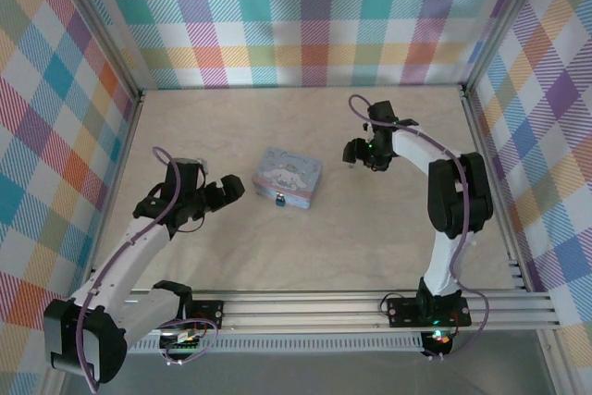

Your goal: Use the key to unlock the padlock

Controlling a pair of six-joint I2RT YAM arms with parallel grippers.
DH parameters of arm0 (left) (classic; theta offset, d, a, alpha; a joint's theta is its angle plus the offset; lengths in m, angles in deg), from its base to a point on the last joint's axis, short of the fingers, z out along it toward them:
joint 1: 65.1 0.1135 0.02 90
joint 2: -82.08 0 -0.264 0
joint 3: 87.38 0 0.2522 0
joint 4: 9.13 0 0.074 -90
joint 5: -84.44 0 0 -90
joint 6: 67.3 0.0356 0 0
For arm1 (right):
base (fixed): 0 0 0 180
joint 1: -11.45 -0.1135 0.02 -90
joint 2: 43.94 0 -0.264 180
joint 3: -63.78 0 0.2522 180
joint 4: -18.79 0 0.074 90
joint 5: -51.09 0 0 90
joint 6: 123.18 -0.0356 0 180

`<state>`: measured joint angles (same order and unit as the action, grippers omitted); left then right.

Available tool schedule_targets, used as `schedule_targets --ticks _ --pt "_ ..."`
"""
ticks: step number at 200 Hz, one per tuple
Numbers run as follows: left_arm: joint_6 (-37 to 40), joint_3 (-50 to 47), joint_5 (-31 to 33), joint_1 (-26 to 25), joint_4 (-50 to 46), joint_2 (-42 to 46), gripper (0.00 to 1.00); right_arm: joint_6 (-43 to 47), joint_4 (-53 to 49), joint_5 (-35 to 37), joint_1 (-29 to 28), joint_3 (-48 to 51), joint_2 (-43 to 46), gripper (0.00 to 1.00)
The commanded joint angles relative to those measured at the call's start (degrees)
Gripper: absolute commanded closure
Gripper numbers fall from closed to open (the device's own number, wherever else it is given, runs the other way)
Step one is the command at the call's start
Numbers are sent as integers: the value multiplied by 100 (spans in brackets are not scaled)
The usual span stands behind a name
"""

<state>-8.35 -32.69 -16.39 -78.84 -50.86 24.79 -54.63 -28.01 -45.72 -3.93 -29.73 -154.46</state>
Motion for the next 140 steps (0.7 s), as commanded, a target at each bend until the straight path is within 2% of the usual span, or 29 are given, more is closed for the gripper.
schedule_targets --ticks 1,64,140 --pt "3 41 57 -33 72 -44 0 84 -284 -69 19 -331 -271 35" --pt "-12 -33 72 -37 105 -85 0 184 -339 -98 -17 -638 -759 56" --pt "-33 -16 29 -33 111 -181 0 334 -308 73 -148 -731 -1011 66"
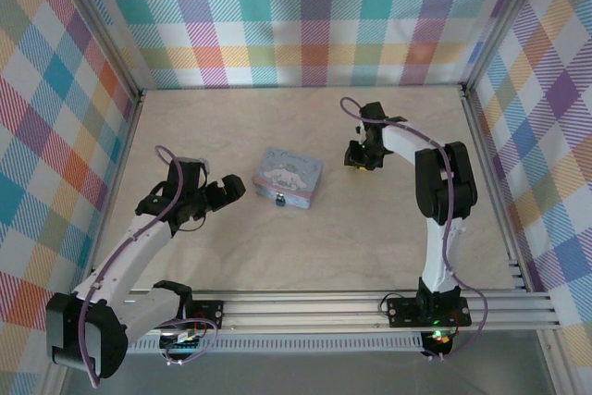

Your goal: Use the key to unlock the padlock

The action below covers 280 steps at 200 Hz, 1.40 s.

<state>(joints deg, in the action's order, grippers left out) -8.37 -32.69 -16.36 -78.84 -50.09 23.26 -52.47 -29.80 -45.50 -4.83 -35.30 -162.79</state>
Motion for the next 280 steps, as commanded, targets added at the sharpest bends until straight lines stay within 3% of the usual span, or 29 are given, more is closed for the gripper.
schedule_targets --ticks 1,91,143,229,280 --pt "-31 -15 27 -33 37 -26 0 123 -129 52 -59 -176 -180 66" --pt "36 33 70 -33 -28 -104 0 308 -113 182 -120 -198 -316 91" --pt "-115 78 -81 -33 81 -85 0 753 404 365 -165 455 482 98" --pt "-1604 275 -1513 -50 1483 -330 2 1790 2492 232 -660 2609 2776 100" --pt "-2822 483 -2125 -214 2161 -636 5 1483 3440 -199 -924 3336 3802 100"
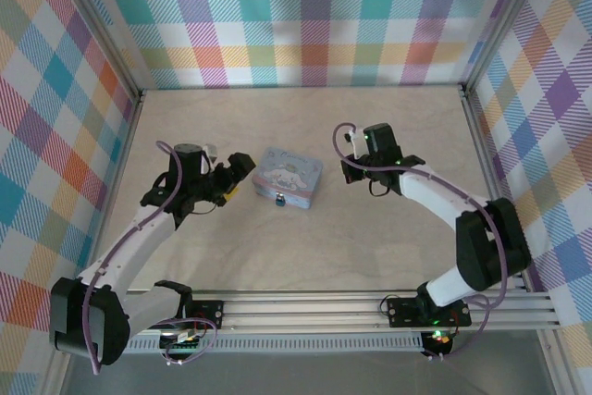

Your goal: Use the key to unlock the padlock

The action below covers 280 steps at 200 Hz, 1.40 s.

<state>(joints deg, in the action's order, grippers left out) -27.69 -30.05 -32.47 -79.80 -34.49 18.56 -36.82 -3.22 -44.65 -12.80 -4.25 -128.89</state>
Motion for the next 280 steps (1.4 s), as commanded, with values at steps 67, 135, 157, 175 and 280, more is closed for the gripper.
schedule_targets --ticks 67,135,157,175,280 --pt "-2552 329 -658 -731 2029 -681 9 165 2579 456 -1161 1329 1468 100" --pt "-3109 259 -305 -1336 3088 -985 16 684 3167 956 -1839 1402 1429 100" --pt "-3302 164 -177 -1443 3562 -1138 21 441 3231 888 -1912 1357 1387 100" --pt "-3374 151 -74 -1524 3785 -1261 25 277 3294 824 -1963 1350 1376 100" --pt "-3469 196 45 -1694 4179 -1578 49 -189 3348 624 -2137 1270 1299 100"
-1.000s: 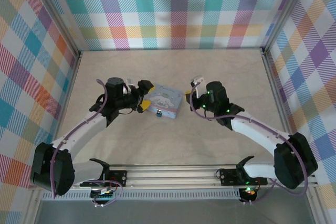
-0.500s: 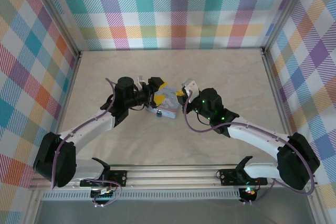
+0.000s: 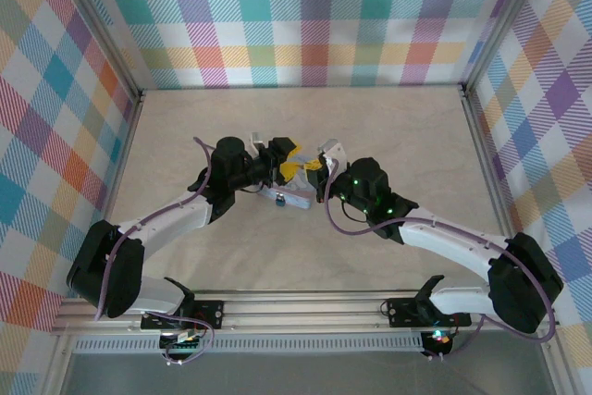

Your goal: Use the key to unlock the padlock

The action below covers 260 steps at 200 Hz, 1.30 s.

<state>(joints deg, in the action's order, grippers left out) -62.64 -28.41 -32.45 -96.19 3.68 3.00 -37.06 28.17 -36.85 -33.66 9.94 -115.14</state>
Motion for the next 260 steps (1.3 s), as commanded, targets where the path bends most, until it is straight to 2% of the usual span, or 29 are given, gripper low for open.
schedule_targets --ticks 1,77,119,190,260 --pt "26 36 43 -55 365 -20 50 -165 205 -160 -52 -149 -77 100" --pt "112 26 79 -62 256 42 73 -266 192 -102 -78 -179 -45 100" --pt "308 71 62 -62 -1 95 81 -287 191 -36 -77 -185 -12 100" --pt "645 101 -14 -64 -354 110 82 -320 191 -5 -76 -266 -54 100" --pt "659 102 -35 -81 -346 106 83 -376 213 -16 -78 -334 -165 100"
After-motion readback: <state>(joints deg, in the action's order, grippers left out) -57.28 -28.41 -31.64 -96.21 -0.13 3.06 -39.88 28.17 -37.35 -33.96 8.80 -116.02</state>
